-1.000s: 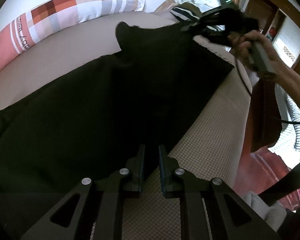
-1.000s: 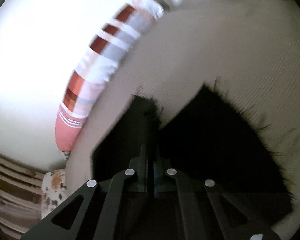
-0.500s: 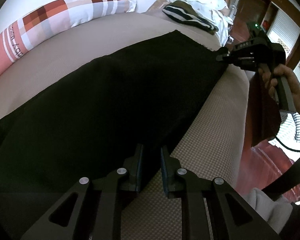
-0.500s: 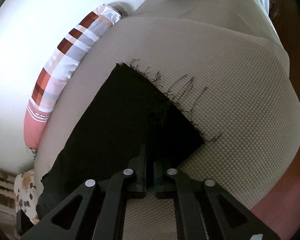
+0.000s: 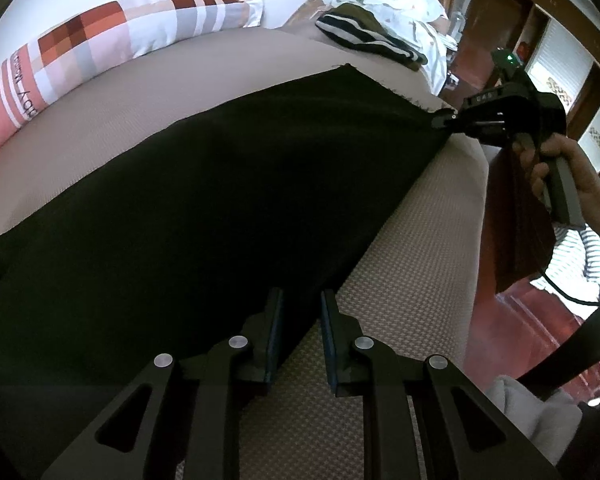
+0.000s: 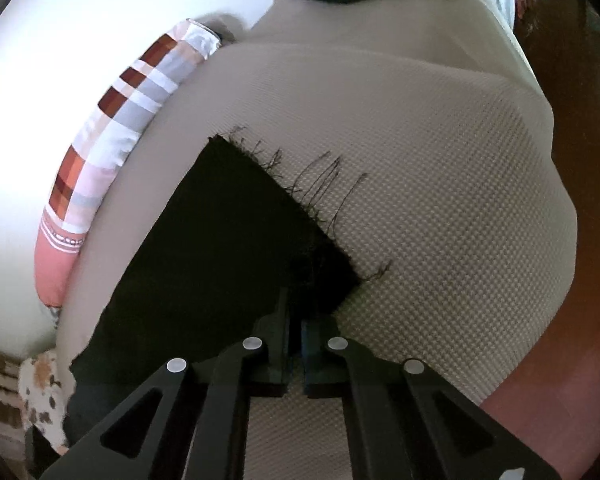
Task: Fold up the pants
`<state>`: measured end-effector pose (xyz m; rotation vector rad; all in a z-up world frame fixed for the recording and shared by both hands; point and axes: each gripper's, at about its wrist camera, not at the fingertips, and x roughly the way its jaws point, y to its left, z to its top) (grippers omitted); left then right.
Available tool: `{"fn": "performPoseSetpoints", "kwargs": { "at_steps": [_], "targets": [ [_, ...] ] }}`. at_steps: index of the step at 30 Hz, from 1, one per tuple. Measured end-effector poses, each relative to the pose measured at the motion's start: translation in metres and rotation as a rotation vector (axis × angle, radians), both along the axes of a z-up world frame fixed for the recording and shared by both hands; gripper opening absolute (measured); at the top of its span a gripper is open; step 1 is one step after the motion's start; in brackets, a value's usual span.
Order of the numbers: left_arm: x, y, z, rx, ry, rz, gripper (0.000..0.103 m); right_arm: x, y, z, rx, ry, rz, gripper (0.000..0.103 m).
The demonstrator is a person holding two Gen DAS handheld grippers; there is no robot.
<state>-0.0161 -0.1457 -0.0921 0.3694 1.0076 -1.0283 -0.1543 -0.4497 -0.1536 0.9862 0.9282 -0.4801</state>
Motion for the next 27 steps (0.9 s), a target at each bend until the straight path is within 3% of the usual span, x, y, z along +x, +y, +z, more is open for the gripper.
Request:
{"fn": "performPoseSetpoints", "kwargs": {
  "at_steps": [3,6,8,10,14,20,24,27],
  "targets": [
    [0.006,0.002,0.004,-0.020,0.043,0.012,0.026,-0.002,-0.006,0.008,-0.003,0.026,-0.013,0.016],
    [0.014,0.011,0.015,-0.047,0.047,0.051,0.034,0.003,-0.012,0.025,-0.089,0.047,0.014,0.016],
    [0.021,0.023,0.025,-0.096,0.060,0.082,0.051,0.017,-0.017,0.038,-0.131,0.031,0.074,0.016],
    [0.032,0.040,0.036,-0.137,0.054,0.146,0.057,0.034,-0.020,0.043,-0.155,0.022,0.142,0.016],
    [0.063,0.077,0.044,-0.135,0.012,0.321,0.057,0.092,-0.032,0.037,-0.147,0.006,0.269,0.016],
    [0.098,0.136,0.042,-0.097,-0.012,0.573,0.057,0.156,-0.052,0.009,-0.127,0.053,0.323,0.016],
    [0.110,0.163,0.037,-0.085,-0.004,0.670,0.057,0.172,-0.057,-0.008,-0.106,0.088,0.329,0.016],
    [0.116,0.178,0.032,-0.066,-0.003,0.715,0.057,0.174,-0.056,-0.004,-0.089,0.060,0.331,0.016]
  ]
}}
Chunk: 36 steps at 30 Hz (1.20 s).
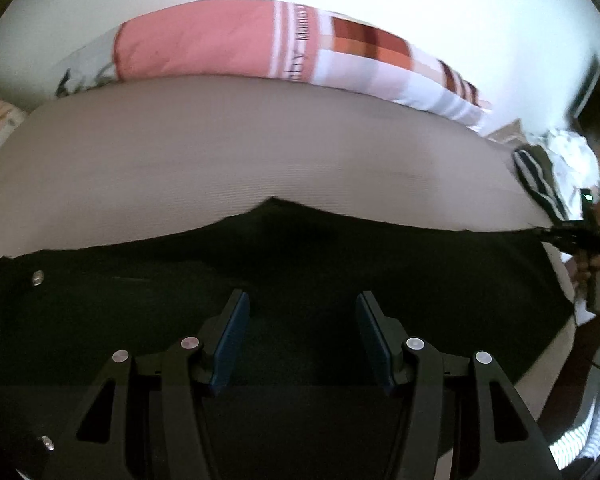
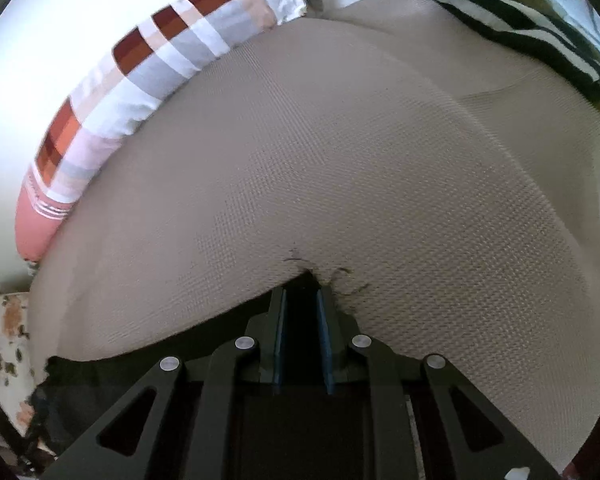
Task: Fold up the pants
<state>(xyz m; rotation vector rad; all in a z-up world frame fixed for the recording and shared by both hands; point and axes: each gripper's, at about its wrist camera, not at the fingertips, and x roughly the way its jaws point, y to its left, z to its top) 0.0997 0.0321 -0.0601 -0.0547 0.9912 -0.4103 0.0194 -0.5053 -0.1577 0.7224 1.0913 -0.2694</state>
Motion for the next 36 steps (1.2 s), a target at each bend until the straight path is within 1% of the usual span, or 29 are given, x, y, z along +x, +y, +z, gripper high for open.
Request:
{"fn": "performPoseSetpoints", "kwargs": {
  "at_steps": [4,7,9,10,11,12,16,18,20,22,23,25,27,28,29,31,32,34,35,36],
  "targets": [
    [0.000,0.005,-0.007,0.014,0.008,0.014,0.057,-0.002,0.006,0.010,-0.014,-0.020,0.026,0.016],
    [-0.002,0.006,-0.011,0.028,0.009,0.011,0.057,0.000,0.009,0.006,0.004,-0.007,0.062,0.016],
    [0.000,0.004,-0.013,0.038,0.008,0.009,0.057,0.001,0.010,-0.001,-0.009,0.015,0.071,0.016],
    [0.001,0.002,-0.013,0.043,0.008,0.008,0.057,0.000,0.011,-0.001,-0.019,0.009,0.067,0.013],
    [0.002,0.002,-0.012,0.045,0.007,0.006,0.057,0.000,0.012,0.001,-0.037,-0.004,0.062,0.005],
    [0.002,0.002,-0.012,0.042,0.004,0.007,0.057,-0.001,0.015,0.005,-0.052,-0.017,0.063,0.004],
    [0.002,0.007,-0.009,0.048,-0.025,0.020,0.057,-0.006,0.023,0.021,-0.204,-0.054,0.057,0.002],
    [0.004,0.012,-0.008,0.051,-0.036,0.034,0.057,-0.002,0.025,0.011,-0.250,-0.024,0.052,0.002],
    [0.008,0.018,-0.011,0.057,-0.034,0.057,0.057,0.002,0.023,-0.002,-0.256,0.009,0.041,0.002],
    [0.012,0.024,-0.016,0.046,-0.025,0.063,0.057,0.005,0.020,-0.004,-0.267,0.007,0.030,0.002],
    [0.015,0.026,-0.020,0.039,-0.010,0.061,0.057,0.005,0.017,-0.004,-0.250,0.011,0.020,0.003],
    [0.020,0.027,-0.029,0.054,0.012,0.064,0.057,0.006,0.014,-0.003,-0.238,0.033,0.018,0.007],
    [0.022,0.027,-0.034,0.077,-0.010,0.055,0.057,0.009,0.018,0.003,-0.272,0.073,0.019,0.023],
    [0.024,0.025,-0.034,0.083,-0.017,0.052,0.057,0.008,0.022,0.010,-0.301,0.084,0.023,0.023],
    [0.025,0.025,-0.033,0.086,-0.012,0.050,0.057,0.006,0.027,0.018,-0.321,0.075,0.028,0.023],
    [0.026,0.027,-0.029,0.078,0.001,0.043,0.057,0.008,0.041,0.034,-0.345,0.045,0.056,0.023],
    [0.025,0.030,-0.025,0.071,0.002,0.043,0.057,0.012,0.056,0.046,-0.341,0.013,0.103,0.023],
    [0.020,0.036,-0.017,0.056,-0.016,0.043,0.057,0.025,0.084,0.057,-0.296,-0.030,0.191,0.023],
    [0.018,0.039,-0.013,0.058,-0.023,0.043,0.057,0.038,0.111,0.064,-0.254,-0.060,0.278,0.023],
    [0.015,0.042,-0.009,0.064,-0.031,0.045,0.057,0.047,0.130,0.066,-0.229,-0.078,0.337,0.023]
  ]
}}
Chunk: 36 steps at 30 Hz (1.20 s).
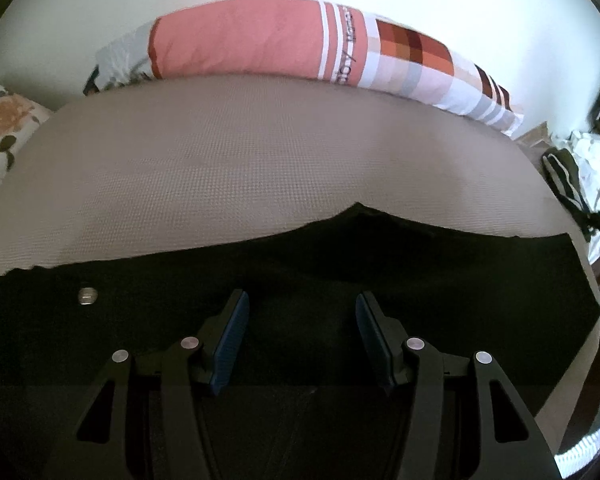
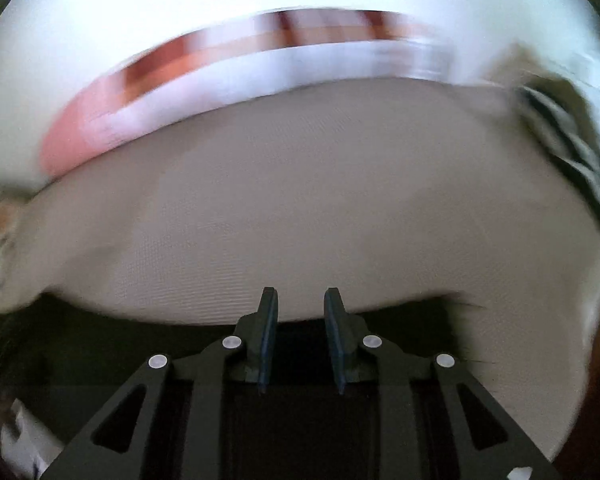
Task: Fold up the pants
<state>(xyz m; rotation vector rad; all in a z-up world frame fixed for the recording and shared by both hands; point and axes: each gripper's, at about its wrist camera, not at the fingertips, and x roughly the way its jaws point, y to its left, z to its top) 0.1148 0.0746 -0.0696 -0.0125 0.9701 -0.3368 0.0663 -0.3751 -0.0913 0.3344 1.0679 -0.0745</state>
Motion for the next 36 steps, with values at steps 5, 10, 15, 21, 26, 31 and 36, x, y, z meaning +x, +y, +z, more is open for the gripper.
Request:
{"fn": "performPoseSetpoints", "kwargs": {
  "at_steps": [5,10,15,21,26,31,36],
  "targets": [
    [-0.014,0.027,0.012,0.031,-0.031,0.037,0.059,0.063,0.129,0.002,0.181,0.001,0.369,0.023],
    [-0.026,0.057,0.009,0.064,-0.036,0.080,0.060,0.108,0.232,-0.005,0.287,0.039,0.630,0.023],
    [-0.031,0.083,-0.005,0.062,-0.006,0.136,0.060,0.142,0.300,-0.026,0.291,0.115,0.787,0.026],
    [-0.036,0.102,-0.010,0.004,-0.002,0.163,0.060,0.163,0.322,-0.046,0.339,0.202,0.863,0.027],
    [-0.038,0.104,-0.012,-0.002,-0.014,0.150,0.060,0.167,0.321,-0.032,0.262,0.097,0.817,0.005],
    [-0.041,0.104,-0.014,0.001,-0.033,0.152,0.060,0.180,0.324,-0.052,0.232,0.087,0.756,0.003],
    [-0.036,0.092,-0.007,0.066,-0.026,0.149,0.060,0.173,0.305,-0.032,0.240,0.043,0.691,0.019]
  ]
}}
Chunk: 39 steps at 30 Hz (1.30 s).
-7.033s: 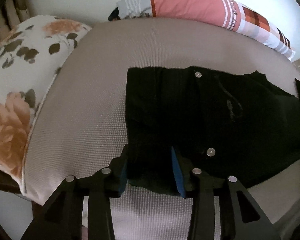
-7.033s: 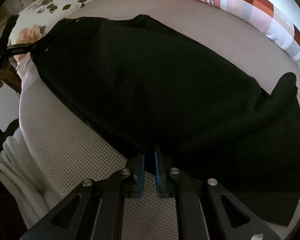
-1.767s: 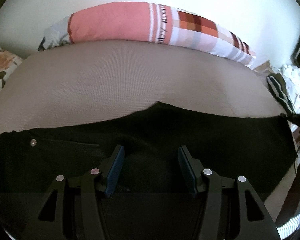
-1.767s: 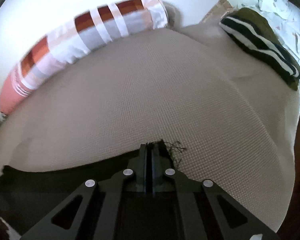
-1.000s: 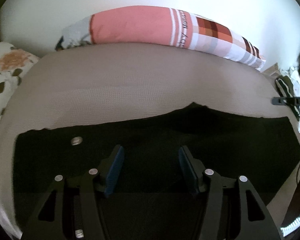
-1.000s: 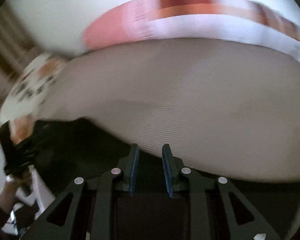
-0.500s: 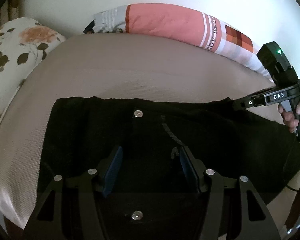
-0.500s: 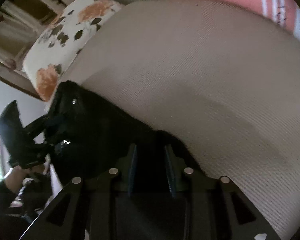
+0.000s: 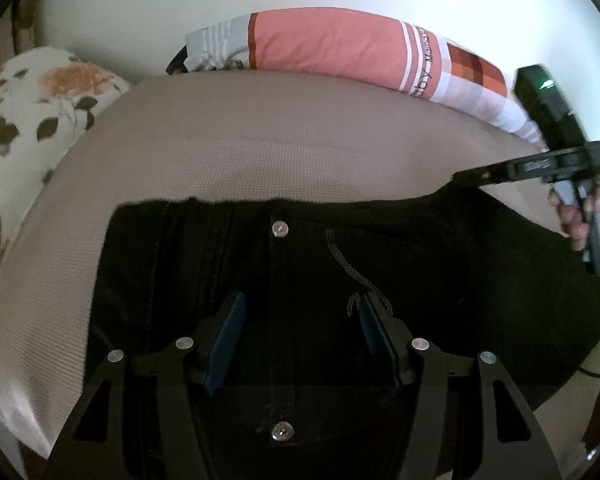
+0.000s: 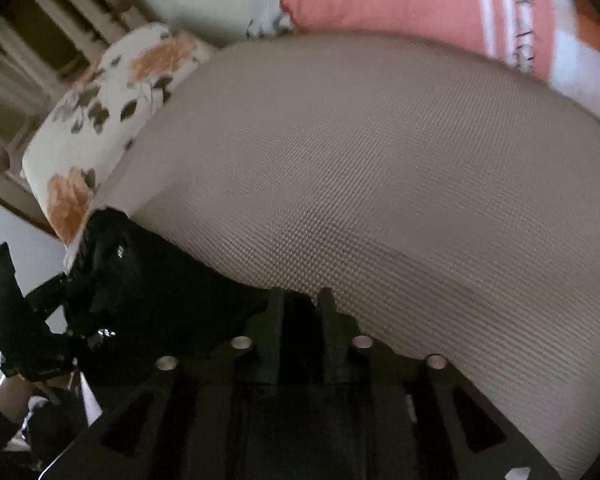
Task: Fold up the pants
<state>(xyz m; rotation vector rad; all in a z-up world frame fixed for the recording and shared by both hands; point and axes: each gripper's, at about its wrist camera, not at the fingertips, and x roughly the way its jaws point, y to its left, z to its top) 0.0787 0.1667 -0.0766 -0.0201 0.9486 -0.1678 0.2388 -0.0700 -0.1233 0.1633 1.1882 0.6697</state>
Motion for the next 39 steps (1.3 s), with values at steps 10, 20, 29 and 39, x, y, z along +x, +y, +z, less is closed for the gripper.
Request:
{"fn": "performPoseSetpoints", "kwargs": {
  "at_steps": [10,20,29,39],
  "targets": [
    [0.022,-0.102,0.017,-0.013,-0.109,-0.285,0.060,-0.084,-0.102,0.039,-0.205,-0.095,-0.282,0.029],
    [0.065,-0.186,-0.005,0.018,-0.035,-0.405,0.060,-0.145,-0.177,-0.005,-0.397,-0.027,-0.465,0.029],
    [0.087,-0.182,-0.027,0.039,0.031,-0.300,0.061,-0.153,-0.194,-0.017,-0.408,-0.072,-0.540,0.034],
    [0.066,-0.171,-0.009,0.039,0.042,-0.213,0.061,-0.164,-0.206,-0.013,-0.340,-0.086,-0.527,0.036]
  ]
}}
